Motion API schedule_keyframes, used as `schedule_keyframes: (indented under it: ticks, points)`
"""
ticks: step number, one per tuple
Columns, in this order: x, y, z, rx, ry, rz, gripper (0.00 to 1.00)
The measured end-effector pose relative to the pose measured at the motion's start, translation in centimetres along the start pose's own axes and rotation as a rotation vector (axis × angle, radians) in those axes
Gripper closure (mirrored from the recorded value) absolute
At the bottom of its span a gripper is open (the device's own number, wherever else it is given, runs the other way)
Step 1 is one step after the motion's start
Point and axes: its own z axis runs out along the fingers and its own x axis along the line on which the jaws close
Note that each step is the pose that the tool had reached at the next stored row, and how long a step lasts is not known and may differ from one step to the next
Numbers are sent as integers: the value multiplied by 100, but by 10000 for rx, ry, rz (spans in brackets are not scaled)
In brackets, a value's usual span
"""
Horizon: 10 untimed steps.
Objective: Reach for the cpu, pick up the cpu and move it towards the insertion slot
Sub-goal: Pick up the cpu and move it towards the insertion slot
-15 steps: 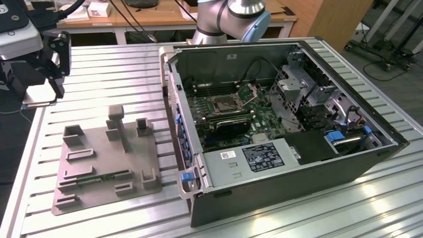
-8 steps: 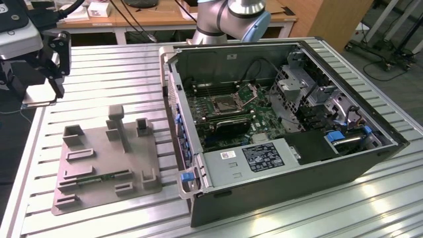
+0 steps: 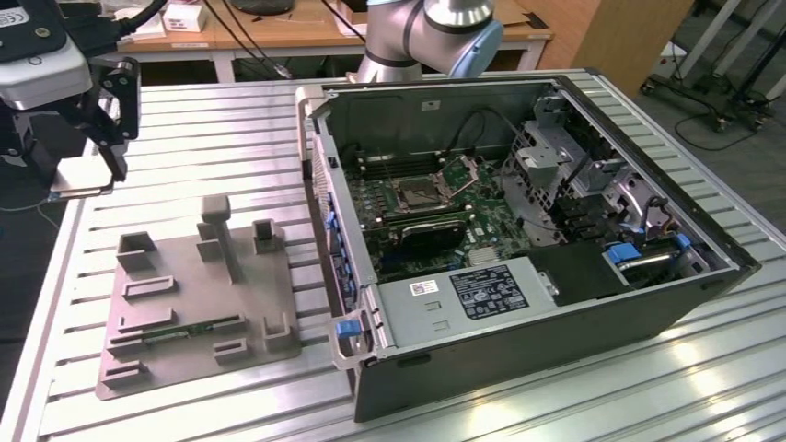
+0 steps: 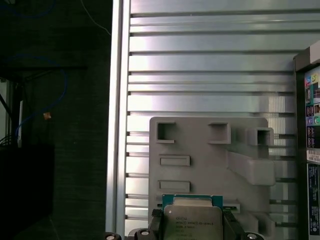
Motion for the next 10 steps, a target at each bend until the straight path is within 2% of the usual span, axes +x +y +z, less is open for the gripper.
schedule_keyframes:
  ticks: [3, 10]
  points:
    - [-3, 0, -4, 1, 1, 0, 45]
    - [-5, 1, -71, -1, -1, 0, 45]
